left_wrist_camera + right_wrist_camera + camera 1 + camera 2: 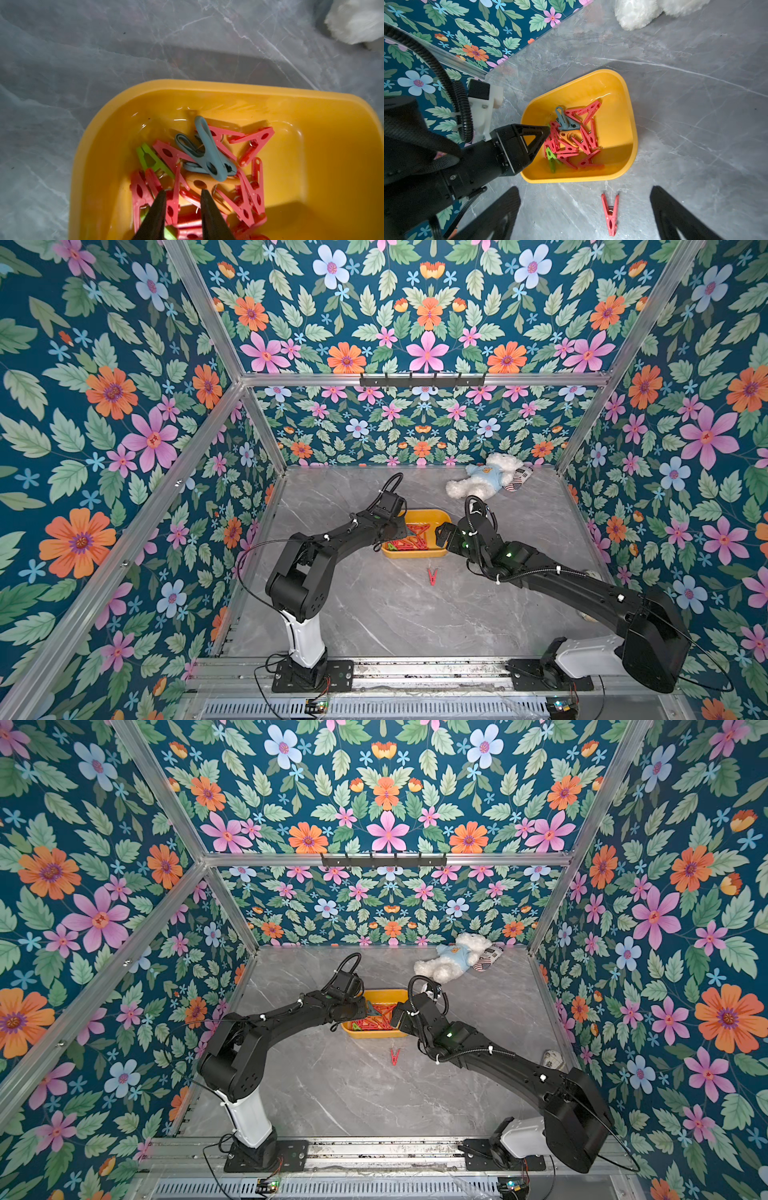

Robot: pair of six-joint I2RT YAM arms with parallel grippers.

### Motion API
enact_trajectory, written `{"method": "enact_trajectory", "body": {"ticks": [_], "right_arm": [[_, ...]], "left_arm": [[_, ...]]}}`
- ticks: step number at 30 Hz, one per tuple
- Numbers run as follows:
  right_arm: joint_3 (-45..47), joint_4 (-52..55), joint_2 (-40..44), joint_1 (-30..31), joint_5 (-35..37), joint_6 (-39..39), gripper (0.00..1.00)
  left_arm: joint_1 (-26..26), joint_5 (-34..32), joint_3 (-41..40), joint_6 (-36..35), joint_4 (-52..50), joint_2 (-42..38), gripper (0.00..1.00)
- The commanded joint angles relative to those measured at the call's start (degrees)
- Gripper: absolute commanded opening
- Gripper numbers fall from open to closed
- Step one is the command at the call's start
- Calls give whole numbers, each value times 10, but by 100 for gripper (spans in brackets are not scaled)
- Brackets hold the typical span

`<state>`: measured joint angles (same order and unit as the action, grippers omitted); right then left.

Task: Take the clothespins out of the storage box
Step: Pick up the clothespin from the storage box.

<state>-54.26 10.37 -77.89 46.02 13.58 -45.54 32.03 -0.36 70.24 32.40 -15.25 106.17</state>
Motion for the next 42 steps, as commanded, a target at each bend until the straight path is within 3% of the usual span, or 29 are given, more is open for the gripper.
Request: {"method": "enact_trajectory", "body": {"ticks": [1,13,17,23,32,42], "right_arm": [[0,-10,0,1,14,-5,99],[-5,-4,-7,-5,14,-3,99],[-5,-2,-7,-7,14,-3,99],[-2,-5,-9,-11,7,3,99],[18,-23,2,-14,-17,22,99],[64,-43,51,-16,-43,56,99]], "left_arm": [[0,-14,10,-18,2,14,31],[0,-20,31,-36,-4,62,27],[0,-23,38,-36,-11,66,18],[1,-32,38,-30,-27,38,7],[25,-64,49,0,-78,-20,7],[103,-108,18,82,-130,-110,7]]}}
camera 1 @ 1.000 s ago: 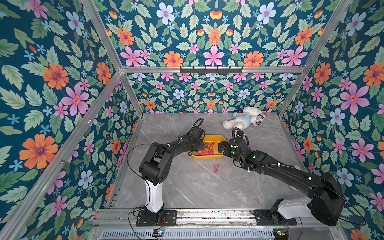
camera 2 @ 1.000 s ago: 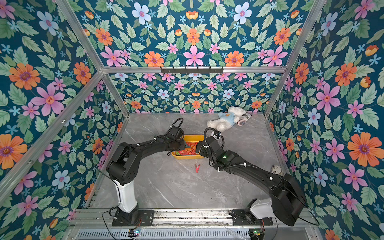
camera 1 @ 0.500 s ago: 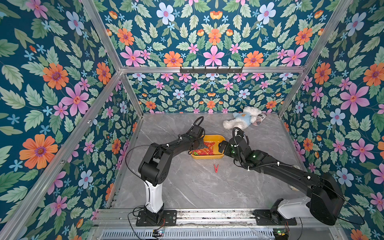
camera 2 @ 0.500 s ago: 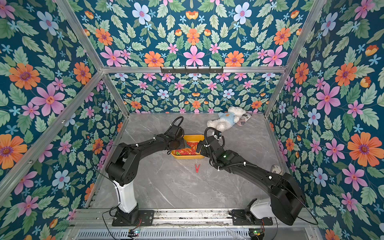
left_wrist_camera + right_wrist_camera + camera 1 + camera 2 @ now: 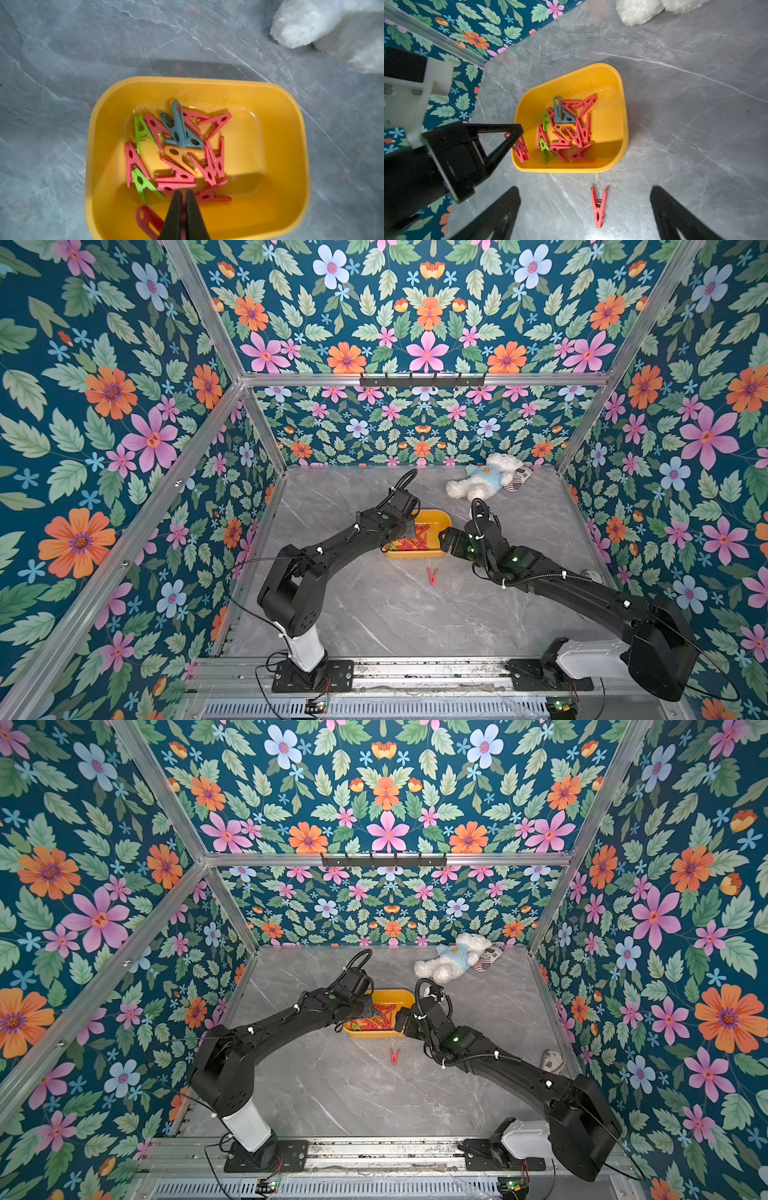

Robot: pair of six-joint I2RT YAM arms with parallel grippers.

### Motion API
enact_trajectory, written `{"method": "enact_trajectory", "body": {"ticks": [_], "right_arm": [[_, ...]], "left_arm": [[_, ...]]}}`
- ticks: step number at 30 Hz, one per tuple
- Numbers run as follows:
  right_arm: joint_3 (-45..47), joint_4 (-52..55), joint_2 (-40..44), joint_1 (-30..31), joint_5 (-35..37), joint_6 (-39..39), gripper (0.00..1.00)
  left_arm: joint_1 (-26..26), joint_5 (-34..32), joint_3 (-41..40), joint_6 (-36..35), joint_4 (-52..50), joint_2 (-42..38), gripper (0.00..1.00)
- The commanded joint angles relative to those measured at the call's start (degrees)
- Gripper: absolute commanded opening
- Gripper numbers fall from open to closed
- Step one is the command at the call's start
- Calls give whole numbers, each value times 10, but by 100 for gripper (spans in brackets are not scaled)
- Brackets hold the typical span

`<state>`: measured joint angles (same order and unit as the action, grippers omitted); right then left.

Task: Take the clothespins out of the storage box
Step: Pick up the clothespin from the storage box.

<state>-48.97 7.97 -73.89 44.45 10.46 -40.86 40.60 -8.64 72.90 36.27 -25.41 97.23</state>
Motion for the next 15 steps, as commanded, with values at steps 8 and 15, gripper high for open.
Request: {"method": "enact_trajectory", "body": {"ticks": [8,15], "right_arm": [[54,-21,58,-4,-17,6,99],[82,-9,92,-5,-11,-9,99]], "left_arm": [[96,-41,-79,103,-24,-65,7],[140,-34,-112,127,17,-39,7]]}}
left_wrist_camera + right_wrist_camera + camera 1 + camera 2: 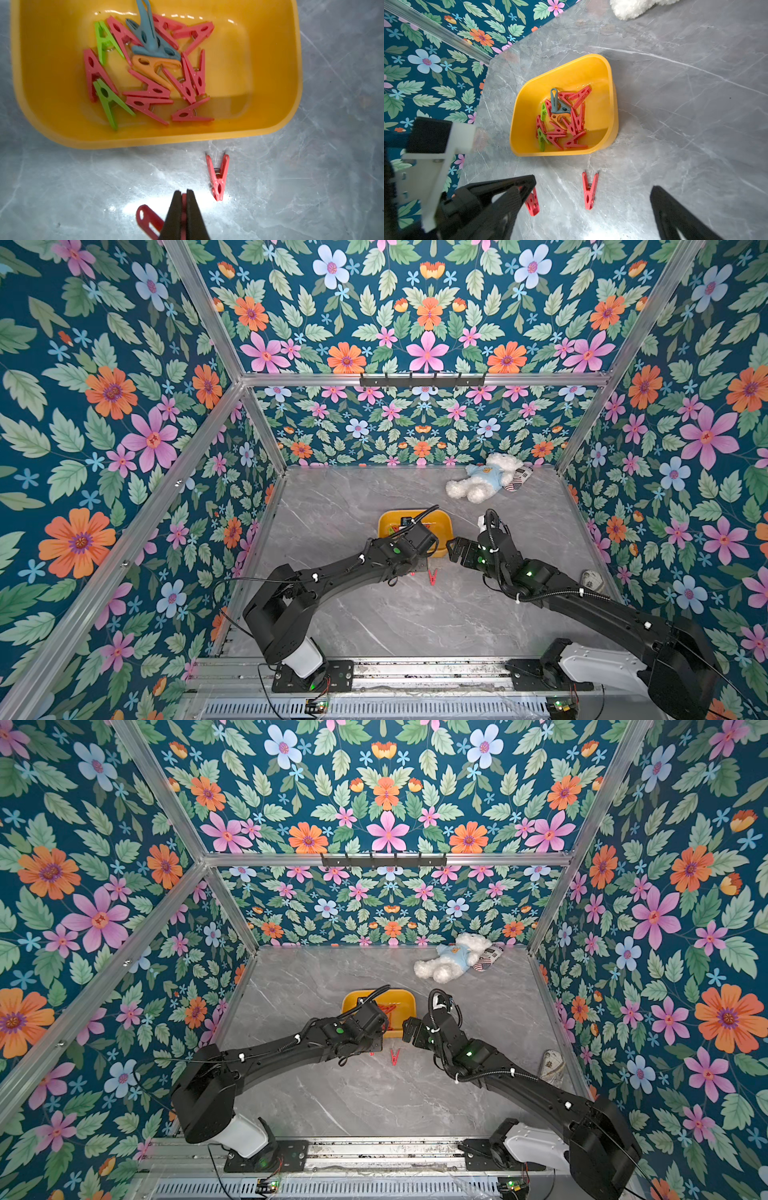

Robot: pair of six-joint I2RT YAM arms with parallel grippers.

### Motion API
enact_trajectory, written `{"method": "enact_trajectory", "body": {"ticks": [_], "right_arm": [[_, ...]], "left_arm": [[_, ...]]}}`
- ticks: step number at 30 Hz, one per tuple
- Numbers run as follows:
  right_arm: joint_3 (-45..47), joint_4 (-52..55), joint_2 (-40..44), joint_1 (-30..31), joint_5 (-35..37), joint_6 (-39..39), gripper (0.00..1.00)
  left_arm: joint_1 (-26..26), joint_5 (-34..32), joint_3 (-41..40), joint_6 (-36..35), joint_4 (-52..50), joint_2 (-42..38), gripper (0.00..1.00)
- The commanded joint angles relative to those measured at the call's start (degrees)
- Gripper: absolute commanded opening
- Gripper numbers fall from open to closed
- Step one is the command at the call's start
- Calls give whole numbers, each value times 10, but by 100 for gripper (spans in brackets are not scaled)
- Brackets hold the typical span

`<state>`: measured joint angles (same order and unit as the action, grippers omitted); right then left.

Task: Take the clothespins out of the storage box
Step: Pick up the clothespin from the storage box, then place the clothespin at the center of the board.

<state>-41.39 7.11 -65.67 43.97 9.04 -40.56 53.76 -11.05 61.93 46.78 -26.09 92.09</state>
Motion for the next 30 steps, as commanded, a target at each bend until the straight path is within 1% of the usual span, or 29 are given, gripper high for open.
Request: {"method": "enact_trajectory", "body": {"ticks": [1,5,11,18,22,26,29,30], "right_arm": [[9,0,12,0,4,-16,99],[14,9,24,1,10,-24,99],[18,21,38,0,21,-31,99],[21,25,39,0,25,-35,99],[22,21,35,0,23,-36,99],[16,19,26,1,22,-33,99],[11,19,19,0,22,-29,99],[9,18,16,0,22,-28,99]], "left_arm": [[10,-6,-2,22,30,20,7],[10,20,1,16,59,51,8],[10,34,13,6,61,95,8],[10,47,14,3,66,118,9],[10,50,18,1,63,129,11],[10,49,22,1,57,130,15],[10,46,22,1,53,121,25],[10,44,23,1,49,118,27]]}}
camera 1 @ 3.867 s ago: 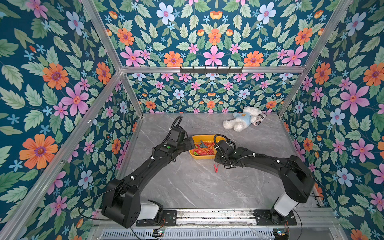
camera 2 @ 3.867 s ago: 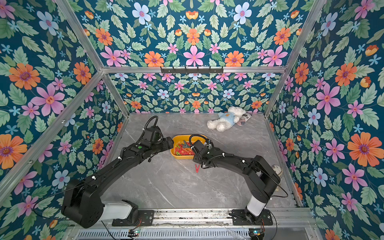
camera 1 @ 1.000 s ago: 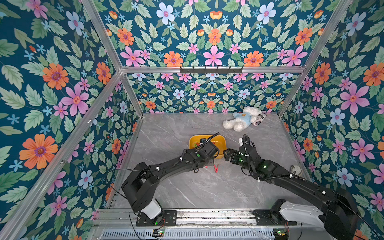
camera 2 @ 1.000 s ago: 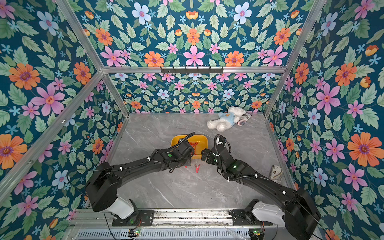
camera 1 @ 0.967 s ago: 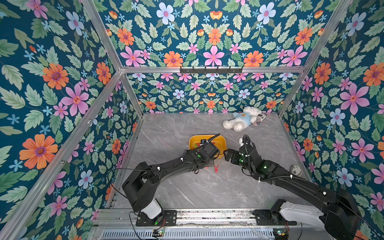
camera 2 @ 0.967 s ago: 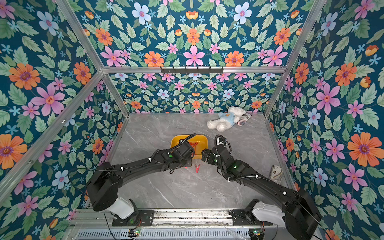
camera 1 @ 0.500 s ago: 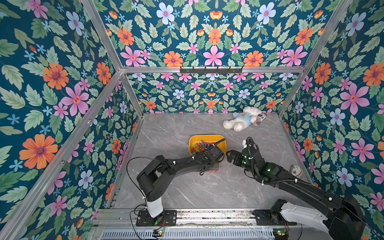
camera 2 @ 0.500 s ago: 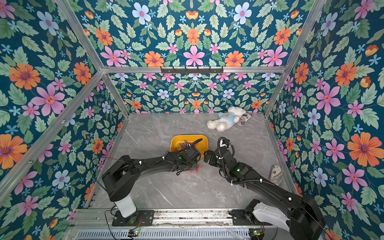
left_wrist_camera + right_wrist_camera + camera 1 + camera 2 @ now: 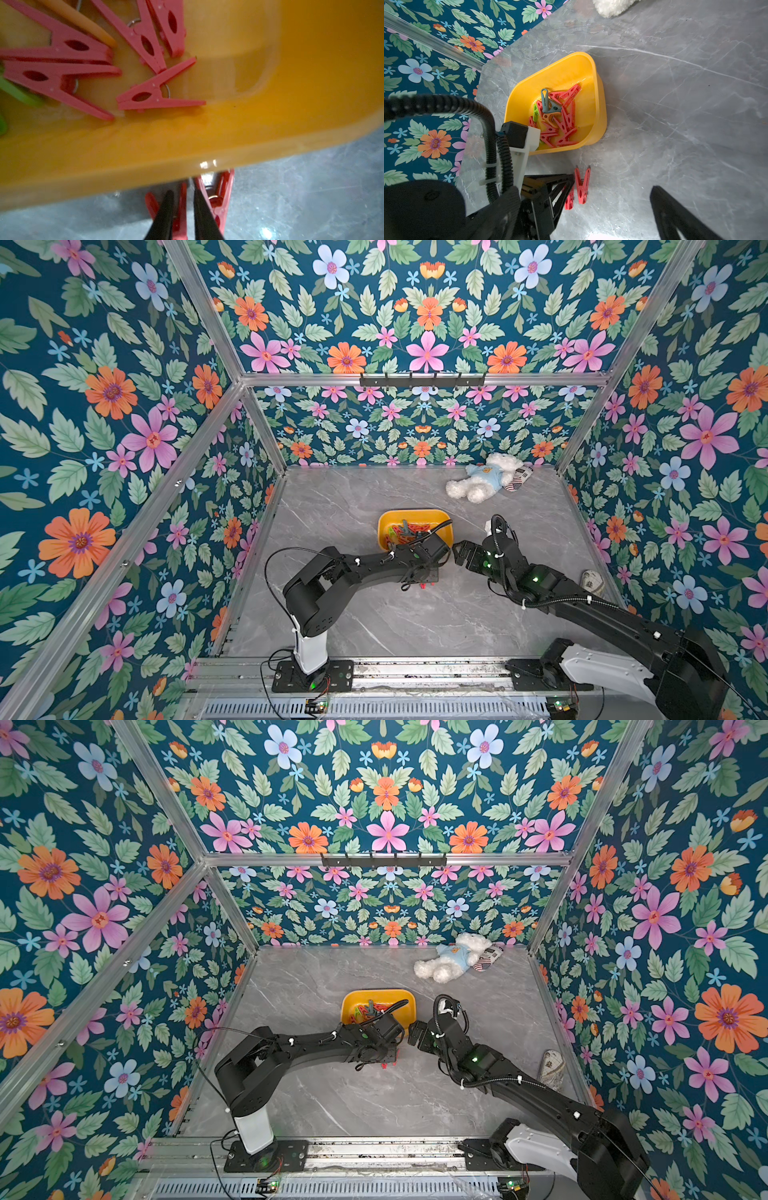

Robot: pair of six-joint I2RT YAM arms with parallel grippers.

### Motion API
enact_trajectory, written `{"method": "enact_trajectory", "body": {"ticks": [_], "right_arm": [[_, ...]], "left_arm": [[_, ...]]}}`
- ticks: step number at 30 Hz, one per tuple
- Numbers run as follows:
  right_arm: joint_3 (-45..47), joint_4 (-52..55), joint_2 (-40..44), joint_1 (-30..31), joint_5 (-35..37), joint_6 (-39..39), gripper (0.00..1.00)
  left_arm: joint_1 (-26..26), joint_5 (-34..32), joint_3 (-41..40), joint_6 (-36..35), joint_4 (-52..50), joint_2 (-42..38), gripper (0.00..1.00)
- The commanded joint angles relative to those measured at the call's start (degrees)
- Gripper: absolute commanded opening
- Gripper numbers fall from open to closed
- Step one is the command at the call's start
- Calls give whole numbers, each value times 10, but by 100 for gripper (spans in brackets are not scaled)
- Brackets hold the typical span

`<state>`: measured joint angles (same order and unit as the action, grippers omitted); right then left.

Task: Take the clothespins out of the storage box
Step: Place the clothespin at the center of the board, then pick up the clothespin from the storage box.

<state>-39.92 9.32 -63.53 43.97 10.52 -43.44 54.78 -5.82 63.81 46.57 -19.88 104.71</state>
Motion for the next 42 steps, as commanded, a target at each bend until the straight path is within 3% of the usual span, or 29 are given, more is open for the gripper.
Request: {"method": "enact_trajectory", "body": {"ticks": [1,8,14,20,23,32,42], "right_arm": [[-7,-6,-8,0,7,2,99],[-34,-7,-41,-5,6,15,98],[-80,-5,-97,-20,3,32,83],[-148,2,-183,-32,-15,55,62],[-190,12,-233,-33,-18,66,56],[-330,53,-404,-37,-35,85,51],[-475,81,-542,-36,-63,132,47]], "left_arm": [[0,-12,7,3,-17,-11,27],[-5,-46,15,5,-55,-59,36],[-26,-74,12,5,-81,-120,47],[-65,-77,-1,-2,-82,-177,77],[-85,-81,-8,-3,-82,-201,99],[-130,-125,-49,-1,-70,-253,100],[-189,-106,-79,-8,-55,-287,100]]}}
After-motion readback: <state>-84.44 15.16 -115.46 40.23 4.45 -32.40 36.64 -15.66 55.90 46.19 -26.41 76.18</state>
